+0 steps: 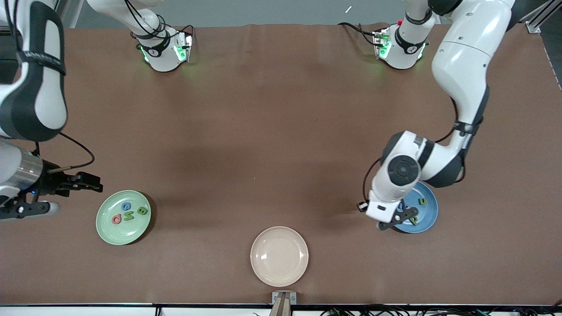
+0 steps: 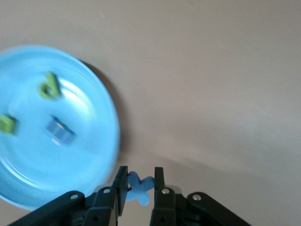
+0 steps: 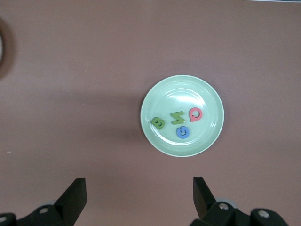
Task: Sort upper and lower case letters into plates
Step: 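Place the x on the blue plate while the right gripper returns to rest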
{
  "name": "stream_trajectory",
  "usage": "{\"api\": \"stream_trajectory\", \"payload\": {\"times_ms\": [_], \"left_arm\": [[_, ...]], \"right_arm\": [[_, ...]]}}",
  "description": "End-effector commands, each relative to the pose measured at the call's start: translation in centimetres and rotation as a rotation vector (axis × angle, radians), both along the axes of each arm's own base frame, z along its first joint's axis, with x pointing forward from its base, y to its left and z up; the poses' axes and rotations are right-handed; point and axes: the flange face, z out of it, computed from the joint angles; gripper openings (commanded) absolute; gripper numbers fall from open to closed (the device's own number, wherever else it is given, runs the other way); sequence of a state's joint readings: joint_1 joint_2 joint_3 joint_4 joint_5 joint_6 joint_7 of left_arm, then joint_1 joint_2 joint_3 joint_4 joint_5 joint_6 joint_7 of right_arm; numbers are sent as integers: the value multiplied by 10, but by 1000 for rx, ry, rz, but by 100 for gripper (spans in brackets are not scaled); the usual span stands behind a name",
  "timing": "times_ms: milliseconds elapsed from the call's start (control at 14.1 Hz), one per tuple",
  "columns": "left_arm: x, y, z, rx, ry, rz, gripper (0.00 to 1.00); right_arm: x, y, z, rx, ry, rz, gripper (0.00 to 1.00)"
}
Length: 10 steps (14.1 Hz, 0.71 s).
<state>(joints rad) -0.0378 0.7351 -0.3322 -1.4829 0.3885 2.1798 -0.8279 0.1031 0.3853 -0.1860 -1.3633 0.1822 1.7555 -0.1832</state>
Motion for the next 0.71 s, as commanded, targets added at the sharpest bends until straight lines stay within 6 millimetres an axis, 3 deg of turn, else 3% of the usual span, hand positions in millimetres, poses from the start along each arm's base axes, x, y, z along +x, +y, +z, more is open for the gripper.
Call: {"api": "stream_trajectory", "payload": {"times_ms": [0,142,284,427,640], "left_arm": [[7,54,3,82,31,-160,0],[17,107,-5,109,50,-253,0],[18,135,-15,105,79,-314,1],[15,142,-23,95,78,-319,2],[0,132,-40,87,106,-343,3]], "right_arm": [[-46,-12,38,49,3,-45,100],[-78,-9,58,43,-4,-115,100],[-99,-1,75,-13,-26,-99,100],[-113,12,96,-78,-47,-133,100],[-127,16,100,-84,-55,-131,100]]}}
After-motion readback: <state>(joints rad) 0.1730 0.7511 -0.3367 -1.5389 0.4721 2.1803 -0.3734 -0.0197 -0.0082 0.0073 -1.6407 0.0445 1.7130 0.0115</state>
